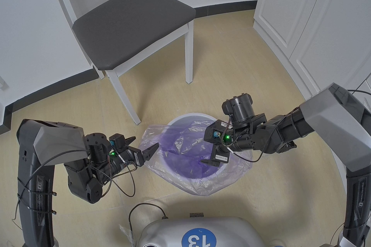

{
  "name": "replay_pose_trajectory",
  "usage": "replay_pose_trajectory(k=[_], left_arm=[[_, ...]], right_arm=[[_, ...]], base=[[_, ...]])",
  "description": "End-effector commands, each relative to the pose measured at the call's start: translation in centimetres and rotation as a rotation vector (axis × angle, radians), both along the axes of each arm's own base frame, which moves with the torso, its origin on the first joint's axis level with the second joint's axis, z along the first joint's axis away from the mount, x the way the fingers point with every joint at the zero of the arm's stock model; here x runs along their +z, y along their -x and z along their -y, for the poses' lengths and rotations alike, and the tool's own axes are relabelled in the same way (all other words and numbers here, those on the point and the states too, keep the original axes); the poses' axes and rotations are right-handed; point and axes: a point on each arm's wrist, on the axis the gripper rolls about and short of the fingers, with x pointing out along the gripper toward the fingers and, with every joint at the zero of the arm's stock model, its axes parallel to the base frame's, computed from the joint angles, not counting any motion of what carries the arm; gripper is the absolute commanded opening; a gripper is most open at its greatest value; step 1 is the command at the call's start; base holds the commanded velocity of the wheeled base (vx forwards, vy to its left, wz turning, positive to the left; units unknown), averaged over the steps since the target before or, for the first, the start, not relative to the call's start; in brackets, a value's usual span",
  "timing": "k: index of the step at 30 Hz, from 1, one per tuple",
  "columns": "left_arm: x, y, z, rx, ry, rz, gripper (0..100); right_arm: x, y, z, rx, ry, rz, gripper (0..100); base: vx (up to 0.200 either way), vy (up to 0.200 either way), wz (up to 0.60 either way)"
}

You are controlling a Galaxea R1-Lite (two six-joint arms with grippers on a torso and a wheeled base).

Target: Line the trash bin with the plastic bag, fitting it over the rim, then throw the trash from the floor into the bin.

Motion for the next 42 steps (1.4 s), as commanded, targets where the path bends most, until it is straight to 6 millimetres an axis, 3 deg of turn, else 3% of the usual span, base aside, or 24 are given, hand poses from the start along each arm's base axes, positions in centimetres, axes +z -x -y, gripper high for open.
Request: replay_pose_trajectory(k=[1, 4, 5, 13, 17, 23, 26, 32, 42], left_arm=[[0.7, -0.2, -0.5, 0.013, 0.008, 0.032, 100], [0.7, -0.2, -0.5, 0.015, 0.008, 0.034, 100], [0.7, -0.2, -0.5, 0.015, 0.008, 0.034, 100], [1.3, -0.5, -1.3, 0.038, 0.012, 0.052, 100], [1.9, -0.6, -1.4, 0.041, 0.016, 0.068, 100], [1.9, -0.6, -1.4, 0.041, 0.016, 0.070, 100], [1.9, -0.5, -1.4, 0.041, 0.016, 0.068, 100], [1.8, -0.6, -1.5, 0.043, 0.015, 0.067, 100], [1.9, -0.6, -1.6, 0.046, 0.016, 0.068, 100]], right_arm=[[-1.1, -0.8, 0.0, -0.011, 0.007, -0.009, 100], [-1.3, -1.3, 0.0, -0.018, 0.005, -0.003, 100], [-1.4, -1.5, 0.1, -0.021, 0.004, -0.001, 0], [-0.4, -1.8, 0.3, -0.030, -0.016, 0.025, 0], [2.2, -1.8, 0.9, -0.041, -0.048, 0.077, 0], [3.9, -2.9, 1.3, -0.062, -0.081, 0.128, 0], [5.4, -4.3, 1.8, -0.085, -0.114, 0.186, 0], [6.1, -6.6, 2.3, -0.119, -0.155, 0.241, 0], [5.1, -9.6, 2.2, -0.202, -0.268, 0.245, 0]], base=[[0.000, 0.000, 0.00], [0.000, 0.000, 0.00], [0.000, 0.000, 0.00], [0.000, 0.000, 0.00], [0.000, 0.000, 0.00], [0.000, 0.000, 0.00], [0.000, 0.000, 0.00], [0.000, 0.000, 0.00], [0.000, 0.000, 0.00]])
